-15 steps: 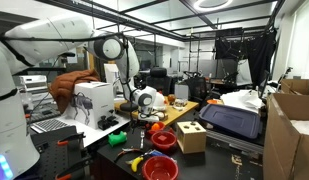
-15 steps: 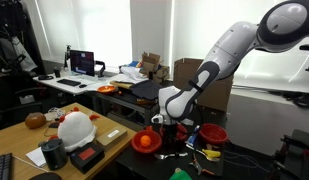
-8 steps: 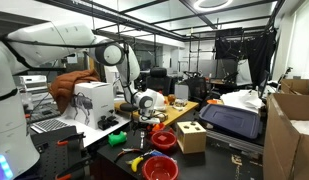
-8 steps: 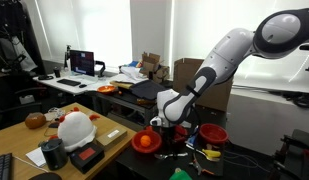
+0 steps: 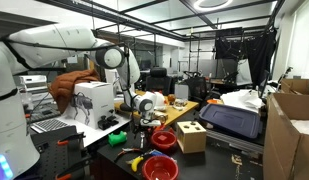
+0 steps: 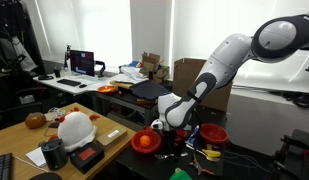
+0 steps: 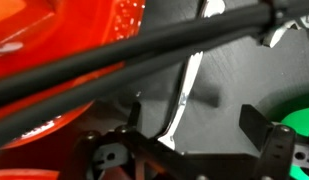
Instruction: Put the fork inside the bowl
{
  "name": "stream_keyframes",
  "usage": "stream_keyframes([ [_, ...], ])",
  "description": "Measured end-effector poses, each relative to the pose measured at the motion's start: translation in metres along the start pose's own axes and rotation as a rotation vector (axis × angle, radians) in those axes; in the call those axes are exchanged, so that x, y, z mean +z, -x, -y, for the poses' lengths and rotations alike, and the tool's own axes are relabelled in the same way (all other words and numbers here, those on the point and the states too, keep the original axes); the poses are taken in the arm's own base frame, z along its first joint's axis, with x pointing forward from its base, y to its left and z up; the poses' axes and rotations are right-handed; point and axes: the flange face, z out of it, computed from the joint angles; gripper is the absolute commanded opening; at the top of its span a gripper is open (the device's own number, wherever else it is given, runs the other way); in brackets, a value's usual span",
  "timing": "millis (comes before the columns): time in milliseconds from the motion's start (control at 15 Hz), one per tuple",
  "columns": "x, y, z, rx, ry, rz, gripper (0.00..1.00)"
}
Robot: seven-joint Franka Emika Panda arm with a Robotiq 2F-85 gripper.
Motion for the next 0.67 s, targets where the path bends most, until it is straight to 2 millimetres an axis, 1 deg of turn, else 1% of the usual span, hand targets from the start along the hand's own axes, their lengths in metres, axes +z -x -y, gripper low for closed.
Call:
stream_keyframes([
  [67, 0.0012, -0.0007, -0.0005, -0.006, 0.012, -0.003, 0.74],
  [133, 0.0018, -0.0015, -0.001, -0.014, 0.025, -0.004, 0.74],
  [200, 0.002, -0.0024, -0.0017, -0.022, 0.04, -0.005, 0.71],
  [467, 0.0, -0.0041, -0.0058, -0.052, 0.099, -0.006, 0.4],
  [667, -0.0022, -0.006, -0.0063, -0.068, 0.111, -0.008, 0.19],
])
